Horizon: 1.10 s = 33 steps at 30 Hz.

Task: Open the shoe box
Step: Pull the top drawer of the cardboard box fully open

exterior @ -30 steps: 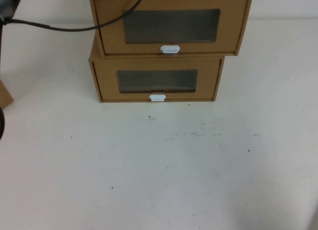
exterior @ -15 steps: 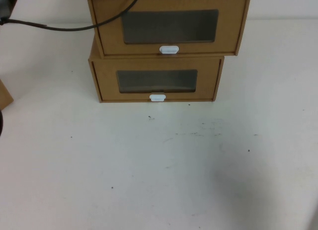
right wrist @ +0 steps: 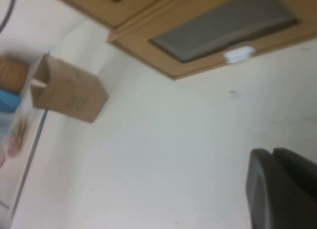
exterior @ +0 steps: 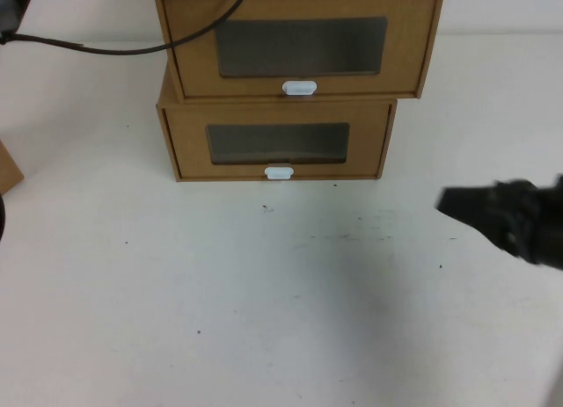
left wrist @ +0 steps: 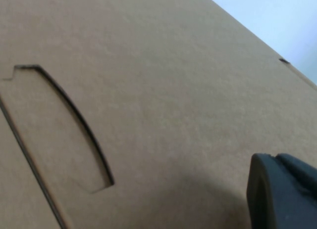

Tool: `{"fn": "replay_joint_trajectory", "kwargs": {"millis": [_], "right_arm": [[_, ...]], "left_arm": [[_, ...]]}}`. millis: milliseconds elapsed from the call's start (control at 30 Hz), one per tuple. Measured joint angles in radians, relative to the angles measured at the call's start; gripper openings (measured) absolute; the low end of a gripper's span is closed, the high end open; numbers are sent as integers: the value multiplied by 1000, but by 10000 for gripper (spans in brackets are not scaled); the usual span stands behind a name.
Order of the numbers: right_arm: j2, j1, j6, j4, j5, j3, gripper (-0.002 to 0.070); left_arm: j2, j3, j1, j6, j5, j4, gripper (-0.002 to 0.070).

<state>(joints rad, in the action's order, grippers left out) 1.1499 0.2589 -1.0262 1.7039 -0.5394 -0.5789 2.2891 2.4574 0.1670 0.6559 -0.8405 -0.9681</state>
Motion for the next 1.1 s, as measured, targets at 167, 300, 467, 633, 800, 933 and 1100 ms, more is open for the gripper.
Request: {"fn": "replay_joint_trajectory", "kwargs": {"millis": [167,300,467,633,800,933,1100], "right_arm": [[138,66,75,5,24,-142,-18],[212,68,145,5,34,-206,-18],[230,68,-36,5,-28,-301,-18],[230,68,-294,2,-47,-430,-18],[230,68,-224,-355,25,-567,-18],[230,69,94,-969,-46,-664,-18],[230,73,579,-1690,-296,-754,-18]], "left_arm": [[1,0,0,0,0,-4,-6],[1,0,0,0,0,-4,-6],[1,0,0,0,0,-4,-6],[1,0,0,0,0,-4,-6],[1,0,0,0,0,-4,-6],[1,0,0,0,0,-4,-6],[1,0,0,0,0,-4,-6]]}}
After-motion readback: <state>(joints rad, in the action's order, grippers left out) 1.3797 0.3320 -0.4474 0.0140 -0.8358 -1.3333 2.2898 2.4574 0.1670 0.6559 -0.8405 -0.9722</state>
